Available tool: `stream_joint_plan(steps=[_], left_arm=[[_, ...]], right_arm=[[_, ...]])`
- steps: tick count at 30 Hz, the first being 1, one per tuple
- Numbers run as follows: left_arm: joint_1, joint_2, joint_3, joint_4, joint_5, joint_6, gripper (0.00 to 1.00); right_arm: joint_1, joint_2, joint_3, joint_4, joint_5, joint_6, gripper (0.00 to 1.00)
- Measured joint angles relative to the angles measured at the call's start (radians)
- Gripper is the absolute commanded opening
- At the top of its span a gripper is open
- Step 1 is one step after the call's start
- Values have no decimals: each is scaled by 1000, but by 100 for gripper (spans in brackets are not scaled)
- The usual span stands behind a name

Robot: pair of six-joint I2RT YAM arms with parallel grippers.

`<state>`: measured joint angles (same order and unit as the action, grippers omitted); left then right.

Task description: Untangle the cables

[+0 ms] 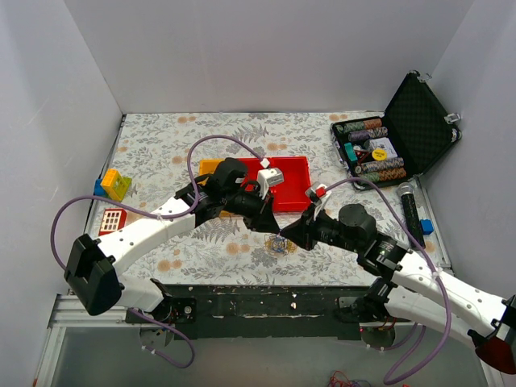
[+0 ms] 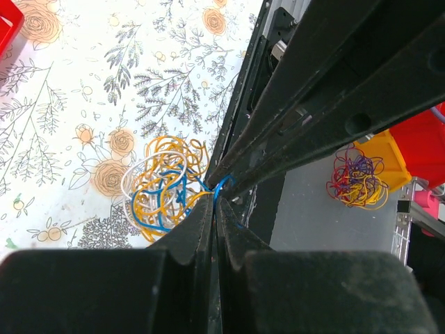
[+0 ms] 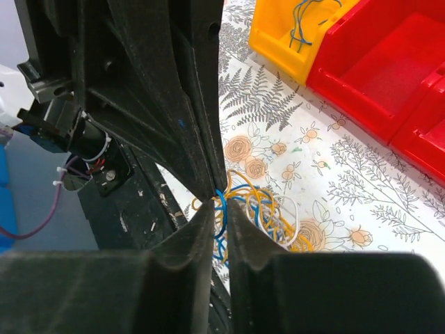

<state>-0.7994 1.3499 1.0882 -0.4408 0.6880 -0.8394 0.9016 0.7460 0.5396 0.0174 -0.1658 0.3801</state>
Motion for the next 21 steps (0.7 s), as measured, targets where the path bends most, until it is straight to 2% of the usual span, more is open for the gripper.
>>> stream_joint_plan(steps=[2,3,5,7,10,17,21], left_arm=[[0,-2,0,-1,0,3,5],[0,-4,-1,0,-2,3,11],[0,-8,-2,3,-10,8,26],[0,-15,-13,7,-20,12,50],[0,-20,-27,5,-28,26,66],[6,-21,-32,-5,-3,47,71],[6,-21,-34,-2,48,64,78]], right_arm=[[0,0,7,-8,-1,-7,6],[0,0,13,-16,0,-11,5],[0,0,24,-28,2,-15,4],[0,-3,41,-49,2,-18,4],[0,-16,51,-70,2,-19,3],[0,-19,53,-88,-5,-19,3],[0,-11,60,-88,-18,-17,3]])
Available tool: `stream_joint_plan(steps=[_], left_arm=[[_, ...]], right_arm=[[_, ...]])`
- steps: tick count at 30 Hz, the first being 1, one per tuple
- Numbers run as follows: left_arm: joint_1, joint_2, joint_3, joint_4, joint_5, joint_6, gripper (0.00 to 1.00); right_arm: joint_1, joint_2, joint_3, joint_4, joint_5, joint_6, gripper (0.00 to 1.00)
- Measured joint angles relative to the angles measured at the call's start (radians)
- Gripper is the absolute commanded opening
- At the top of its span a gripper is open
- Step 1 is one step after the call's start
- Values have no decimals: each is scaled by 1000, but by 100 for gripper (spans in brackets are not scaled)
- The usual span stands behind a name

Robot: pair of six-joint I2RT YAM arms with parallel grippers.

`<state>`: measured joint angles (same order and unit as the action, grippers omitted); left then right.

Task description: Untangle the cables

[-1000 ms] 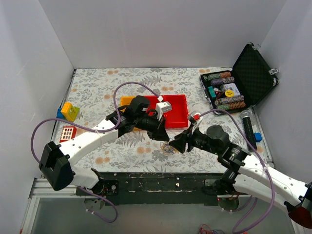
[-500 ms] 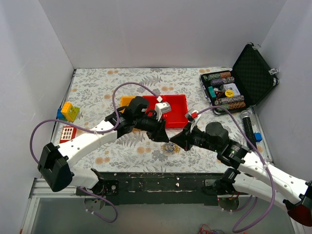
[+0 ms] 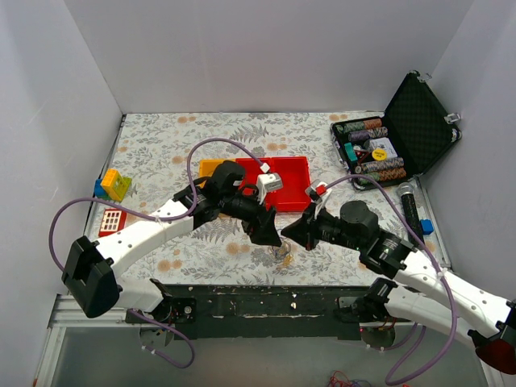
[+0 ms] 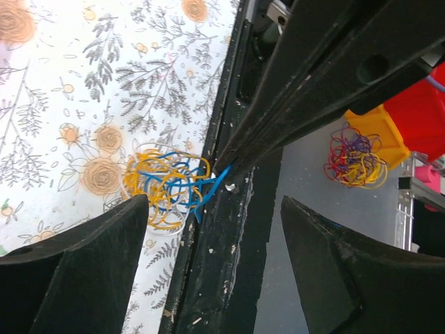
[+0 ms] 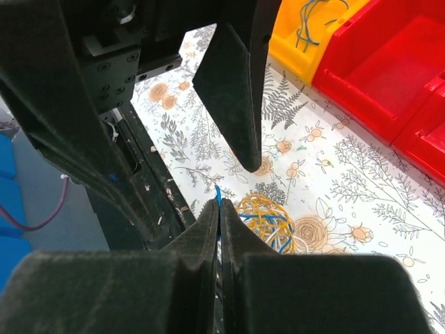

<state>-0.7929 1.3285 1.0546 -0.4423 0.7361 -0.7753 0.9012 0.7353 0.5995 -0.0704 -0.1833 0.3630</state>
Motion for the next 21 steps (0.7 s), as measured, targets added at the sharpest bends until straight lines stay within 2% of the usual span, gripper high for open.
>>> stream_joint_plan(steps=[8,15,21], left_arm=[[0,-1,-53,17,64,50,77],[11,-1,-78,81,-42,72,74],[33,-1,-78,99,-55,51,68]], right_arm=[[0,34,34,58,-28,26,3],[0,66,42,153,-64,77,2],[-13,100,42,193,-59,98,1]])
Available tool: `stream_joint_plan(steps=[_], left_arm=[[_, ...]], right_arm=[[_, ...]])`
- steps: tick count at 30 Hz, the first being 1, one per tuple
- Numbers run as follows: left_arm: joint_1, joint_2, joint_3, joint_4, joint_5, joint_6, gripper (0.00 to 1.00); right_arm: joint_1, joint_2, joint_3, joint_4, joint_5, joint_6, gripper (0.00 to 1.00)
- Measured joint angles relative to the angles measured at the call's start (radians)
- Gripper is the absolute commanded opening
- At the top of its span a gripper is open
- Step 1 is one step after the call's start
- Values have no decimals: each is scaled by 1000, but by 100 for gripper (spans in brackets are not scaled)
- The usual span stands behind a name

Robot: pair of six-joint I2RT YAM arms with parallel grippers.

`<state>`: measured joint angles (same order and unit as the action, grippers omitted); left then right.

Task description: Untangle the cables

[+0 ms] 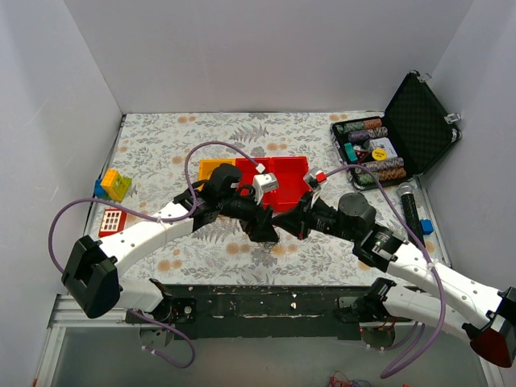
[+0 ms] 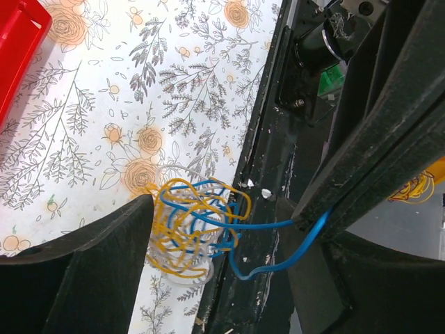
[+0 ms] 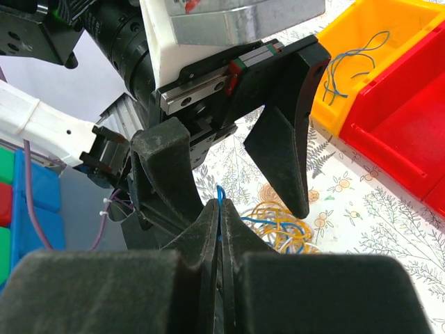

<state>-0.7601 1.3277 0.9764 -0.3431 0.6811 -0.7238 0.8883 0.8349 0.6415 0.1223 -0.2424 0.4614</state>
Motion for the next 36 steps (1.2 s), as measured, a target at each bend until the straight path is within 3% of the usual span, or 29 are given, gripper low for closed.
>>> stream_joint_plan(steps=[5,11,16,25,36], left_arm=[[3,-1,0,5,11,-25,58],[13,-18,0,0,-1,-55,69],[26,-47,-3,2,-24,-97,65],[49,-241,-68,136,-26,-121,58],[50,-275,-170,215,60,-88,64]], right_arm=[[-3,13,0,17,6,13,1],[-5,22,0,45,12,27,1],[-5,22,0,73,17,39,1],[2,27,0,67,-26,59,1],[4,43,0,60,-68,67,1]])
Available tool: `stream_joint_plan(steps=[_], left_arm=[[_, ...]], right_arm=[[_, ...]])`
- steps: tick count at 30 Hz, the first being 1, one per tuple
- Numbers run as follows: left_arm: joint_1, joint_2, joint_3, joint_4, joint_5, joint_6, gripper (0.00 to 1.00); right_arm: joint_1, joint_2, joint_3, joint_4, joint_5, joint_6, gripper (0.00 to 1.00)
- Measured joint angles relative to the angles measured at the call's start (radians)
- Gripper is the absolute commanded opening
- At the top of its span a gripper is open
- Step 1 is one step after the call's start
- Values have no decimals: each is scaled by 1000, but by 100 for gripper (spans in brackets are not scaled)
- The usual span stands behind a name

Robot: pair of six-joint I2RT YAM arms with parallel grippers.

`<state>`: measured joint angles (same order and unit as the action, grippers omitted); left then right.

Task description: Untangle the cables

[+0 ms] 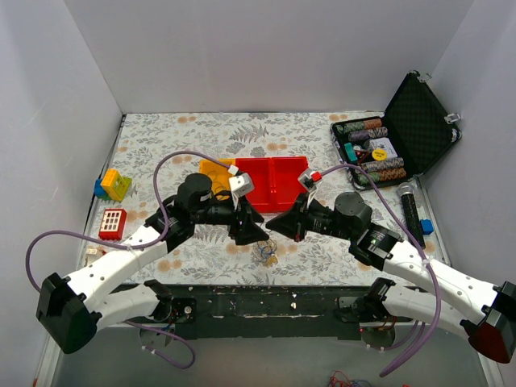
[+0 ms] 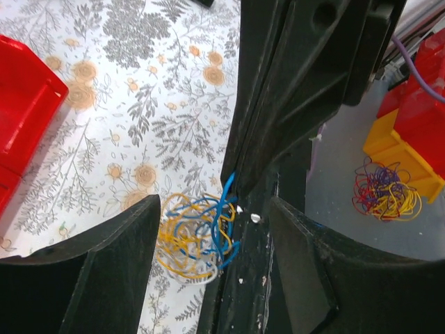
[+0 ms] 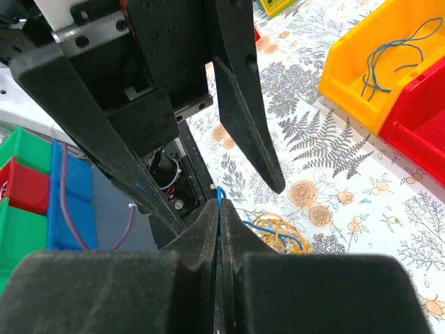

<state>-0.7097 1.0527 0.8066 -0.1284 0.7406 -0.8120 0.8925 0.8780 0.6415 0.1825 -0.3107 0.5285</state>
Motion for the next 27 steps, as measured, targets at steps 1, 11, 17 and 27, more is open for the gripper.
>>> stream_joint_plan(steps=[1,11,17,27], left_arm=[[0,-6,-13,-1,5,10,64],[0,-43,-63,47,0,36,61],[-5,-19,-72,114,1,32,60],[-14,-34,-132,137,-8,54,42]], right_arm=[[0,0,0,0,-2,0,1],[0,18,5,11,-41,10,1],[0,40,14,27,-60,23,1],[1,48,50,63,-92,35,1]])
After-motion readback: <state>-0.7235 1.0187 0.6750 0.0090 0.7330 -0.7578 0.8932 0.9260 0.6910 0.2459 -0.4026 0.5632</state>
